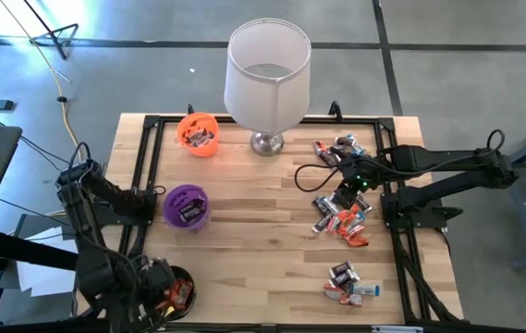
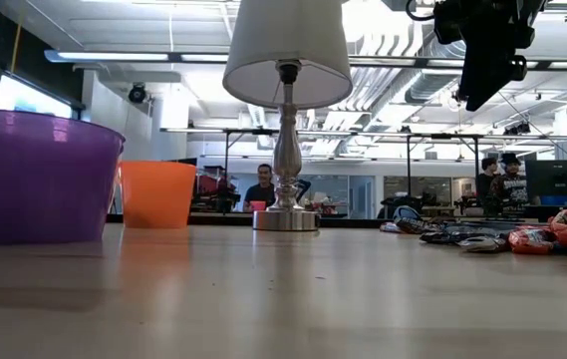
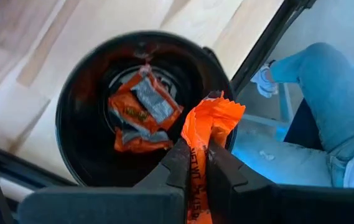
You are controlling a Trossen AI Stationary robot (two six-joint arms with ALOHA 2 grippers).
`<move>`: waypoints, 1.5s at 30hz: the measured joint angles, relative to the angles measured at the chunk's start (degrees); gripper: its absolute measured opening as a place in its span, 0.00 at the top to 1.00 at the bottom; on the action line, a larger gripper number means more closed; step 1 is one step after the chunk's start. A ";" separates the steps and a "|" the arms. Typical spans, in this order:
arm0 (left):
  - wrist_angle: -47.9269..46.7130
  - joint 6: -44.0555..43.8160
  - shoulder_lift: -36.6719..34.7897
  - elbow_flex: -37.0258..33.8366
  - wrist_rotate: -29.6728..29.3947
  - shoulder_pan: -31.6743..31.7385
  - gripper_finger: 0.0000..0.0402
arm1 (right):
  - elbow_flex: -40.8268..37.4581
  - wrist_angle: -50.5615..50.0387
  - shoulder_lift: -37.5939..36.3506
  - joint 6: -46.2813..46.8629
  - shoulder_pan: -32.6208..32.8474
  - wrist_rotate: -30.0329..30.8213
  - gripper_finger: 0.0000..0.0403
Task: Sort candy
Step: Put the orange chocolate into the black bucket
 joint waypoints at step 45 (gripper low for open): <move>-2.98 -37.55 6.48 0.04 7.60 2.33 0.78 | 0.00 -0.02 0.00 -0.02 -0.02 0.00 0.48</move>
